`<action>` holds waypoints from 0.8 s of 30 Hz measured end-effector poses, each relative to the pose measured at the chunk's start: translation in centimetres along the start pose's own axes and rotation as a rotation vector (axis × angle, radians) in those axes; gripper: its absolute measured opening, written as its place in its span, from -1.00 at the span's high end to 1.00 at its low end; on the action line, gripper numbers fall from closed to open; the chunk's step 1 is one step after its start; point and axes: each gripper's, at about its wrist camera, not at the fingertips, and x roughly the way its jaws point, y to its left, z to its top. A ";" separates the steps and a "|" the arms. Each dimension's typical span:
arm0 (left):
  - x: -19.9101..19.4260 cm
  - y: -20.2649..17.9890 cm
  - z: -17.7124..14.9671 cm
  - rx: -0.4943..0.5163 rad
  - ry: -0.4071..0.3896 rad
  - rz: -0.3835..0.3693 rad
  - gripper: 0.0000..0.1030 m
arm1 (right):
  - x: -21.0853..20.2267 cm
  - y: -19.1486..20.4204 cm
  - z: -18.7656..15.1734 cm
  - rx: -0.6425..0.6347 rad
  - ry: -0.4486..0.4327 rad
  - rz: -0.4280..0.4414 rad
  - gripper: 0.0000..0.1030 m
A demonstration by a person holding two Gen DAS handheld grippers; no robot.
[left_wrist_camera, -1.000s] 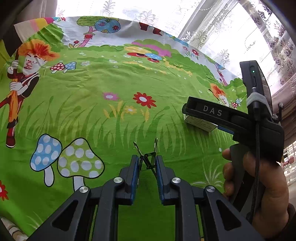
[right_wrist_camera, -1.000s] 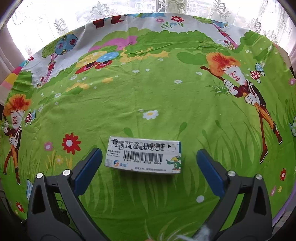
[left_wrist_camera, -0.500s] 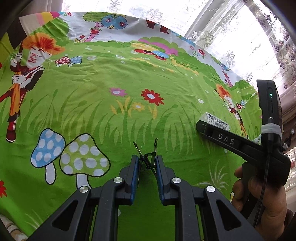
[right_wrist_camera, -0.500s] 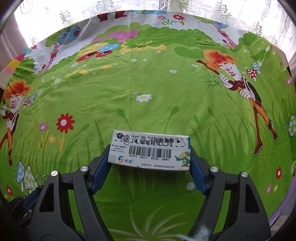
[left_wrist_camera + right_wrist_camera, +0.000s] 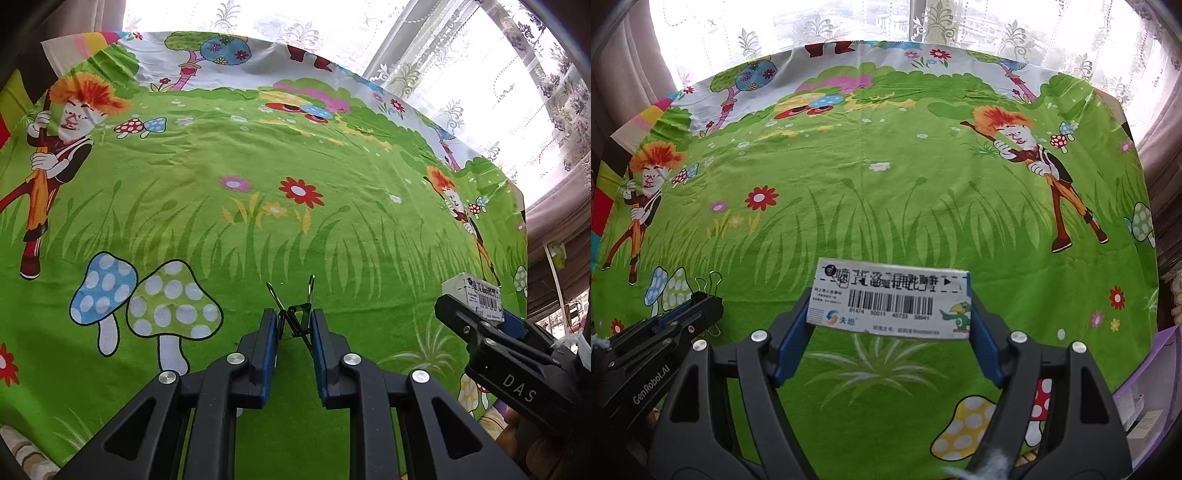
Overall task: Organize rigid objects
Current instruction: 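Carry the binder clip and small white box over the purple-rimmed box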
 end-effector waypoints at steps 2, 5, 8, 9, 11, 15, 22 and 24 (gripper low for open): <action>-0.6 -0.2 -0.2 0.006 -0.011 0.003 0.63 | -1.6 0.0 -0.7 0.003 -0.023 0.005 -0.53; -2.0 -0.6 -0.6 0.019 -0.035 0.000 0.63 | -4.0 -0.1 -1.9 0.005 -0.060 0.009 -0.53; -3.7 -1.1 -1.3 0.024 -0.055 -0.017 0.63 | -6.6 -0.4 -3.3 0.013 -0.096 0.012 -0.53; -4.4 -1.3 -1.6 0.025 -0.061 -0.028 0.63 | -7.5 -0.6 -3.7 0.017 -0.109 0.012 -0.53; -5.6 -1.9 -2.2 0.032 -0.080 -0.039 0.63 | -9.2 -1.0 -4.7 0.024 -0.133 0.011 -0.53; -8.2 -2.5 -3.6 0.010 -0.101 -0.082 0.63 | -12.5 -2.0 -7.0 0.037 -0.177 0.003 -0.53; -10.9 -5.2 -6.5 0.018 -0.100 -0.173 0.63 | -15.7 -4.4 -10.3 0.074 -0.192 0.005 -0.53; -11.2 -6.1 -7.1 0.029 -0.099 -0.195 0.63 | -16.4 -5.1 -10.9 0.084 -0.196 -0.002 -0.53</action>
